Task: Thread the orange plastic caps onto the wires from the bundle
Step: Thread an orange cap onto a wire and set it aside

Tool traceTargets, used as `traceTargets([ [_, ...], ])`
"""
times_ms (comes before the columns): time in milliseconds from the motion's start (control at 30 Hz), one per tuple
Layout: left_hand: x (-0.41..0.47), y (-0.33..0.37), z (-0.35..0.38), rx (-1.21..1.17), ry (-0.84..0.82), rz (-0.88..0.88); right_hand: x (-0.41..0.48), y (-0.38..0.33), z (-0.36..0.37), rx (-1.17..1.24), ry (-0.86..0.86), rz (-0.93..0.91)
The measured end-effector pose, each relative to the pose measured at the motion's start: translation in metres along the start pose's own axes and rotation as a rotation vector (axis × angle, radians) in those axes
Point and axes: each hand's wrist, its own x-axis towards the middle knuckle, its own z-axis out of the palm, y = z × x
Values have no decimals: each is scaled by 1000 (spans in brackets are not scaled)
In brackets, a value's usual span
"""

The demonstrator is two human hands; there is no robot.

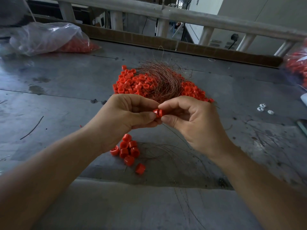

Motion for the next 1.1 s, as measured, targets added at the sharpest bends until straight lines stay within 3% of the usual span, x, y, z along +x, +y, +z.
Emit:
traceTargets([
  [833, -2, -1, 1, 45, -57, 7, -3, 1, 4, -219, 131, -199],
  [1100, -1, -1, -2, 30, -88, 2, 2, 5, 0, -137, 76, -204],
])
